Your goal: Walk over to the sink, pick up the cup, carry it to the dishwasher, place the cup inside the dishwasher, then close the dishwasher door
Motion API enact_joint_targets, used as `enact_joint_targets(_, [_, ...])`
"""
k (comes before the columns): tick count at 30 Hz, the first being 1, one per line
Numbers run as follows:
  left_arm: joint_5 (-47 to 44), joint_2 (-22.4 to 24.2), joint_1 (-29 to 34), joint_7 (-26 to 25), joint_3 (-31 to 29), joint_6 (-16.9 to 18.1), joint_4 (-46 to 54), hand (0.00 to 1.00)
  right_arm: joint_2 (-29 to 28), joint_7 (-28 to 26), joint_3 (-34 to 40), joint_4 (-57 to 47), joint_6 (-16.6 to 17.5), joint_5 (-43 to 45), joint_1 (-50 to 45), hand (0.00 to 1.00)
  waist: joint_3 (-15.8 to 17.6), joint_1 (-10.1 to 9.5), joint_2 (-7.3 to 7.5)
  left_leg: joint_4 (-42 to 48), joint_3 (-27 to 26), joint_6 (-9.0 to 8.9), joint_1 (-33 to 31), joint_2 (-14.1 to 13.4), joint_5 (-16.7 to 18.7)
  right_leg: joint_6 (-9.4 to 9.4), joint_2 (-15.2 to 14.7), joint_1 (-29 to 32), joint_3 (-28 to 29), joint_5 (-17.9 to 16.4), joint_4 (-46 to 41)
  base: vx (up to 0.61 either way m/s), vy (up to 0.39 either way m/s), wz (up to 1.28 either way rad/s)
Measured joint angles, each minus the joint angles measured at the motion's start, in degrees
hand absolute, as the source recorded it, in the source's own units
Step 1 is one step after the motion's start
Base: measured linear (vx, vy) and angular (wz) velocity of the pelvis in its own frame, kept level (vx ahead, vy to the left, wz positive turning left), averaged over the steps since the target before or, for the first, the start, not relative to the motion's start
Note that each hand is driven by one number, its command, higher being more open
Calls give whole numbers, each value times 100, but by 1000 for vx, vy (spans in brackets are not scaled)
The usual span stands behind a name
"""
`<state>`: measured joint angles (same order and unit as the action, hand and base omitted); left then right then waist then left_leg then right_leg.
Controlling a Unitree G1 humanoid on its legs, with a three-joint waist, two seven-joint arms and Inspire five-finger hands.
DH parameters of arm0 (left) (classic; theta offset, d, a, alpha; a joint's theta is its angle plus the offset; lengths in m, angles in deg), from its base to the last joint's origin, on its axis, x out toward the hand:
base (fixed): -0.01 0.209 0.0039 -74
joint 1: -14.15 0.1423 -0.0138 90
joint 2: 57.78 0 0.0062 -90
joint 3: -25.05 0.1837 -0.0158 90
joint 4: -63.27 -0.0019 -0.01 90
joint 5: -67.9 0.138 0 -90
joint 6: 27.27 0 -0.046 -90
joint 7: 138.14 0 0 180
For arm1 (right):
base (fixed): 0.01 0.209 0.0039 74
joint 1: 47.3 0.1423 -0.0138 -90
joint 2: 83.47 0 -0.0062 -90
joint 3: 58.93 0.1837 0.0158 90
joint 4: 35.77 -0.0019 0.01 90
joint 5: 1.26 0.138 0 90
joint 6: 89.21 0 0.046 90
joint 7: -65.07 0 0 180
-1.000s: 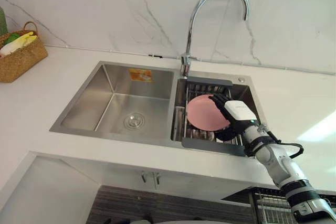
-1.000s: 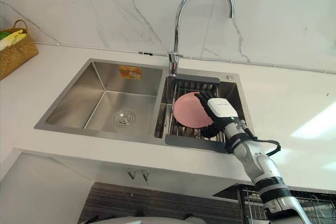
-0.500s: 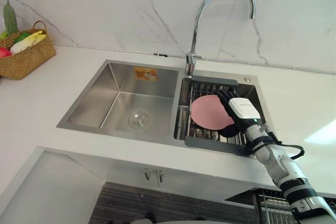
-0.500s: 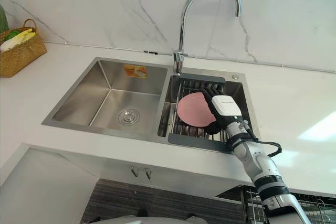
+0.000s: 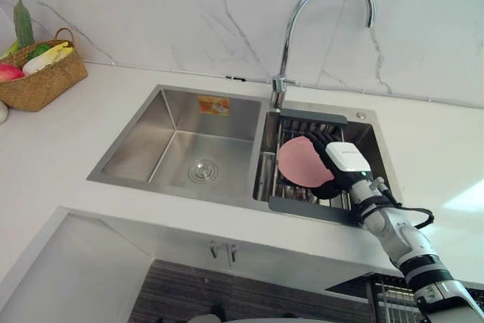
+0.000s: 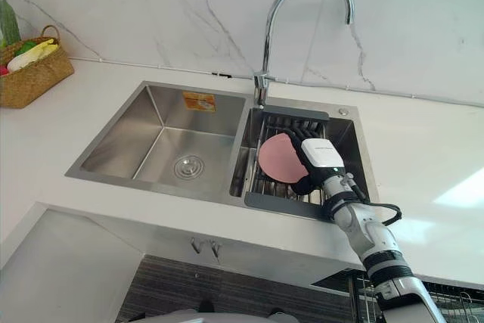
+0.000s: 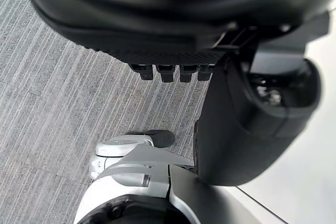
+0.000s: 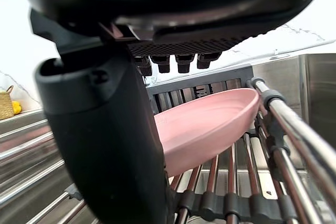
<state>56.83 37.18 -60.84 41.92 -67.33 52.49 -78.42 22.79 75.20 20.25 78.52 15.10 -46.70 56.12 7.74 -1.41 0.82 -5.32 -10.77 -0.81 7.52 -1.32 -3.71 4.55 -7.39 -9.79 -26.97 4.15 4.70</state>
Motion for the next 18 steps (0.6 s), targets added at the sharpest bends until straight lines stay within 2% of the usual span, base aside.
enact_joint_targets(8, [2,1,42,4,-3,24,-1,100,-17,1123,-91,5,452,-281,27,100,4,-64,-7,0,17,-2,-20,-5,-7,-6,10,2,-12,5,10,0,0,0])
enact_joint_targets(13, [5,8,67,5,-4,58,-1,100,-59,1450,-79,-14,516,-357,89,100,4,-83,-7,1,41,-2,-29,2,-8,-5,4,2,-12,6,9,26,15,2])
enact_joint_targets(18, [4,14,76,6,-4,60,-1,100,-75,1523,-79,-14,520,-377,94,100,7,-87,-11,1,45,-2,-32,2,-7,-5,6,3,-13,5,9,0,0,0])
